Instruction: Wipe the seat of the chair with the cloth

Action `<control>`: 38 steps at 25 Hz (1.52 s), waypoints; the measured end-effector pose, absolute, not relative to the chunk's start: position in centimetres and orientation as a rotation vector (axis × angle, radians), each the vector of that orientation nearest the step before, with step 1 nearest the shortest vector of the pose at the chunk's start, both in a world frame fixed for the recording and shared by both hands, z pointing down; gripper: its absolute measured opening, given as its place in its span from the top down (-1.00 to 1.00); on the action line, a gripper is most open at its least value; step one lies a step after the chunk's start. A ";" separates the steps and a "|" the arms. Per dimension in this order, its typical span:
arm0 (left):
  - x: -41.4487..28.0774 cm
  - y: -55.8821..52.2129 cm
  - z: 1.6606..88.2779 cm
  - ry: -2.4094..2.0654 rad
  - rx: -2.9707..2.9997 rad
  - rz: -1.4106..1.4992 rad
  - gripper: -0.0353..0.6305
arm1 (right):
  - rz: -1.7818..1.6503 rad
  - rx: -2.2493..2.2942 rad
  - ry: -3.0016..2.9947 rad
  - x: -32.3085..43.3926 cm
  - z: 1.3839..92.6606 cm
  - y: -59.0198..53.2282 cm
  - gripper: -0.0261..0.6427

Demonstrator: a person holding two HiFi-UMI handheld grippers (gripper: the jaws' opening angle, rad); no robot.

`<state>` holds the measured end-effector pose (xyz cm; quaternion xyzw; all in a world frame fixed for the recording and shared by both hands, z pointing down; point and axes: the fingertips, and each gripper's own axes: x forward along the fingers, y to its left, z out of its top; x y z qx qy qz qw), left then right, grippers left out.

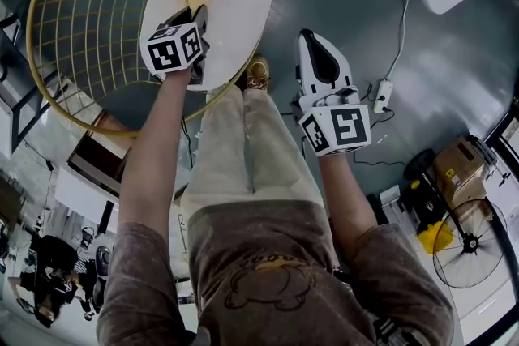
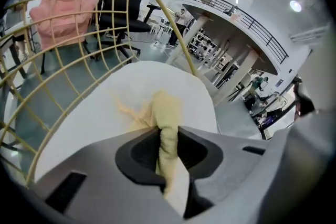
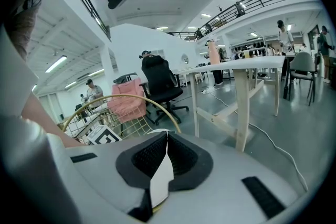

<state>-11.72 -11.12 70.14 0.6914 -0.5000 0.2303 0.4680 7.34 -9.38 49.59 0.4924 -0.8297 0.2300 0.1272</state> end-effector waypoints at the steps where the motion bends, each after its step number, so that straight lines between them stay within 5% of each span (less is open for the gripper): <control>1: -11.0 -10.9 70.1 -1.214 1.697 0.559 0.66 | 0.669 1.436 -2.414 7.5 49.5 -9.3 0.84; 25: 3.6 -4.3 69.8 -0.824 1.794 0.508 0.66 | 0.684 1.536 -2.366 11.9 49.5 -6.5 0.84; 38: -5.6 -5.6 67.3 -0.975 1.774 0.480 0.66 | 0.679 1.485 -2.410 9.8 49.0 -5.7 0.84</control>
